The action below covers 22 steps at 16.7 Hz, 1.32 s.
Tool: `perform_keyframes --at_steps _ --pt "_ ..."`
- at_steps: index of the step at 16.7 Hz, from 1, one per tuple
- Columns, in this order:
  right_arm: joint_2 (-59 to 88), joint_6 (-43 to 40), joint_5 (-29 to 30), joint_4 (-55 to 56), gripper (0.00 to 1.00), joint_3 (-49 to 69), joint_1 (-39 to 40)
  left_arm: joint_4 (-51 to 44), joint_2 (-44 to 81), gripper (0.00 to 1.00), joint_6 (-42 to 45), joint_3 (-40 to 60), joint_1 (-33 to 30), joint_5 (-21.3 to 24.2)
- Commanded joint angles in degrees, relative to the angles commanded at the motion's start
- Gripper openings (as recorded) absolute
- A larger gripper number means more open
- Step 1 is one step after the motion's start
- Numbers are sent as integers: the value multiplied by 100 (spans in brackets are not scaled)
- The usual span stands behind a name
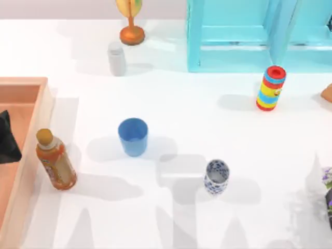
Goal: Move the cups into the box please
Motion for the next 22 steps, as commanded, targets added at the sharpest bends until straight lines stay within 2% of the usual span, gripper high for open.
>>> perform_keyframes --at_steps 12,17,22 --pt "0 0 0 0 100 0 0 -4484 6578 100 -1443 5430 -1447 -455" --pt "0 0 0 0 100 0 0 -5776 8550 100 -1824 7544 -2216 -255" --pt "0 0 0 0 100 0 0 -6342 9611 100 -2069 9081 -2827 96"
